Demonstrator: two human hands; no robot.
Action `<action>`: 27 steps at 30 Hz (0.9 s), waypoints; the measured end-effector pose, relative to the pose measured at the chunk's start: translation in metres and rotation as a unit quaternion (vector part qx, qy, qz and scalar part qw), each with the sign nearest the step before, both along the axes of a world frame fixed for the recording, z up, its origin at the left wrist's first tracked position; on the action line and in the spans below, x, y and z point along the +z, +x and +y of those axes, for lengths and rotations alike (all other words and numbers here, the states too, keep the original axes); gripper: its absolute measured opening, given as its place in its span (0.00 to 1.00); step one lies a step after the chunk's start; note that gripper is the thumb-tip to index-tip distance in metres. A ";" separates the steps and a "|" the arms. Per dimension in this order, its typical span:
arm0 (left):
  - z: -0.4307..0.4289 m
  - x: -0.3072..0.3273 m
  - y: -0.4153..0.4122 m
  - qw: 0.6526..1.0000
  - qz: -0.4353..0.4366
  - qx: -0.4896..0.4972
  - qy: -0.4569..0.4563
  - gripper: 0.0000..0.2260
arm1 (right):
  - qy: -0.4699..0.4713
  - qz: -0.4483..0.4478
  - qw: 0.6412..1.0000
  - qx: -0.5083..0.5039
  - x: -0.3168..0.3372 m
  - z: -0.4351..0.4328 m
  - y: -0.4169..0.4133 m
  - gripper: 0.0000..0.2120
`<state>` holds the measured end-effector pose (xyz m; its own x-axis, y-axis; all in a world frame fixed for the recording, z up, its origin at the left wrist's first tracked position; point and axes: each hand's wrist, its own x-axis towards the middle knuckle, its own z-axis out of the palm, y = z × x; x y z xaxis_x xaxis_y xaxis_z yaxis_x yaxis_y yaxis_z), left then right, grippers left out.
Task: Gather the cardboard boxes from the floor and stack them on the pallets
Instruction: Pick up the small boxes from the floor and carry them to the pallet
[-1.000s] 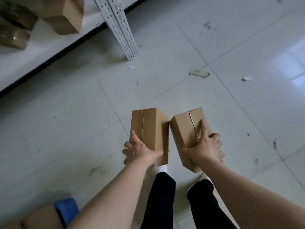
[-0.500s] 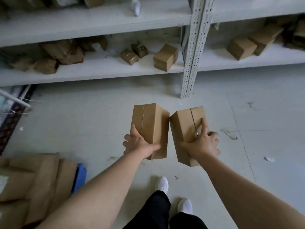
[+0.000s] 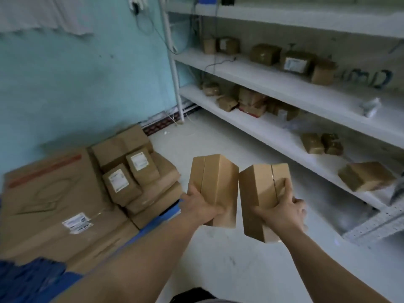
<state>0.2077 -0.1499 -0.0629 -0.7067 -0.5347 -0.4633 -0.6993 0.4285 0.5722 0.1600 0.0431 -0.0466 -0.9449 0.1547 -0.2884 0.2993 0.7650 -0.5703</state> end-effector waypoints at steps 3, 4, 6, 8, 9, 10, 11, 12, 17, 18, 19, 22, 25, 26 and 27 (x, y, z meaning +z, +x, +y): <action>-0.050 0.009 -0.001 0.996 0.039 0.079 0.027 0.59 | -0.006 0.007 0.998 0.055 0.012 -0.060 -0.022 0.54; -0.066 0.012 -0.002 0.992 0.051 0.106 0.043 0.59 | -0.007 0.008 0.997 0.073 0.015 -0.080 -0.029 0.55; -0.097 0.012 -0.004 0.984 0.062 0.152 0.064 0.59 | -0.007 0.010 0.994 0.108 0.020 -0.117 -0.042 0.55; -0.126 0.012 -0.004 0.977 0.061 0.194 0.061 0.59 | -0.006 0.016 0.990 0.139 0.022 -0.153 -0.051 0.55; -0.138 0.014 -0.005 0.974 0.061 0.211 0.057 0.59 | -0.004 0.020 0.988 0.153 0.022 -0.169 -0.056 0.55; -0.150 0.015 -0.005 0.972 0.058 0.223 0.054 0.59 | 0.000 0.021 0.986 0.168 0.023 -0.185 -0.060 0.55; -0.162 0.016 -0.004 0.970 0.051 0.234 0.052 0.58 | 0.003 0.019 0.983 0.184 0.024 -0.199 -0.064 0.56; -0.172 0.017 -0.003 0.967 0.044 0.244 0.050 0.58 | 0.008 0.017 0.980 0.199 0.024 -0.213 -0.068 0.57; -0.222 0.005 -0.004 0.943 0.045 0.325 0.064 0.60 | 0.003 0.023 0.957 0.288 0.021 -0.277 -0.096 0.58; -0.231 0.001 -0.006 0.938 0.046 0.336 0.072 0.60 | 0.001 0.016 0.953 0.303 0.018 -0.289 -0.103 0.58; -0.240 -0.002 -0.008 0.933 0.047 0.349 0.079 0.60 | 0.001 0.009 0.948 0.317 0.015 -0.301 -0.110 0.58; -0.270 -0.019 -0.023 0.913 0.076 0.392 0.085 0.64 | 0.000 -0.007 0.933 0.360 0.004 -0.338 -0.139 0.59; -0.310 -0.053 -0.050 0.893 0.087 0.430 0.097 0.64 | -0.010 -0.033 0.917 0.398 -0.006 -0.374 -0.181 0.59; -0.320 -0.056 -0.062 0.888 0.085 0.440 0.097 0.64 | -0.010 -0.038 0.912 0.409 -0.007 -0.385 -0.198 0.59; -0.324 -0.051 -0.075 0.882 0.082 0.455 0.095 0.64 | -0.008 -0.041 0.906 0.420 -0.008 -0.397 -0.216 0.60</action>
<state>0.1324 -0.4744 -0.1140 -0.0908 -0.8383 -0.5376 -0.6057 -0.3820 0.6980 -0.0561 -0.3535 -0.0544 -0.7019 -0.6149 -0.3594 -0.3432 0.7342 -0.5858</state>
